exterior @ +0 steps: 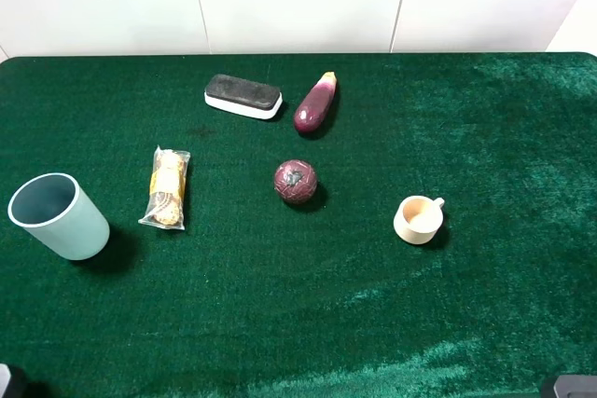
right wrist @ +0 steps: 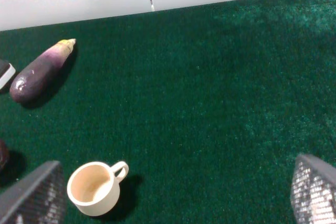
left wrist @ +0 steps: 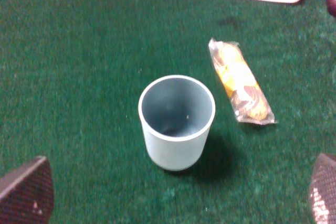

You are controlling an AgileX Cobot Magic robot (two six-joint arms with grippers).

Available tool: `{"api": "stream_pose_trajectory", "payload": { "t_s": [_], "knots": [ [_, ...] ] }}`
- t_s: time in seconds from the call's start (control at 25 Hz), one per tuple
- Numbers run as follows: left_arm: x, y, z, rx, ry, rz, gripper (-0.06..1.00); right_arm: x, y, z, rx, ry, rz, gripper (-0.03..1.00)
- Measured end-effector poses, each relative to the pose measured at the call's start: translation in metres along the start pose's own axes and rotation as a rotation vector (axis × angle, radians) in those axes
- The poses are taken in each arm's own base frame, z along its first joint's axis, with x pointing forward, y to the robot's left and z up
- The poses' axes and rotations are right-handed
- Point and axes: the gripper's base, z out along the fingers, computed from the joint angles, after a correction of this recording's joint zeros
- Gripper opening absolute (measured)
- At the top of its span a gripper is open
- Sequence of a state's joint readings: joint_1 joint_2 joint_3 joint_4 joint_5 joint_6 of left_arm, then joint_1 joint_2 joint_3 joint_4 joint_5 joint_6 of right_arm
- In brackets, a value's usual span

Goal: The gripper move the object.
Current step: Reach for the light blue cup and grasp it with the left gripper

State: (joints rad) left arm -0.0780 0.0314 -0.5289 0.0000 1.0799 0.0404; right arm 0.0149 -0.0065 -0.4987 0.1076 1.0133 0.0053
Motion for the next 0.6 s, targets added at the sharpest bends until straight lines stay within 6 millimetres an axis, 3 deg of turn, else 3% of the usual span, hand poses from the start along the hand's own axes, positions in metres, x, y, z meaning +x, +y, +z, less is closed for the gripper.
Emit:
{"api": "stream_pose_trajectory", "payload": {
  "t_s": [0.6],
  "knots": [
    [-0.081, 0.004, 0.039, 0.026, 0.421, 0.048, 0.97, 0.000, 0.000, 0.000, 0.000, 0.000, 0.000, 0.65]
  ]
}}
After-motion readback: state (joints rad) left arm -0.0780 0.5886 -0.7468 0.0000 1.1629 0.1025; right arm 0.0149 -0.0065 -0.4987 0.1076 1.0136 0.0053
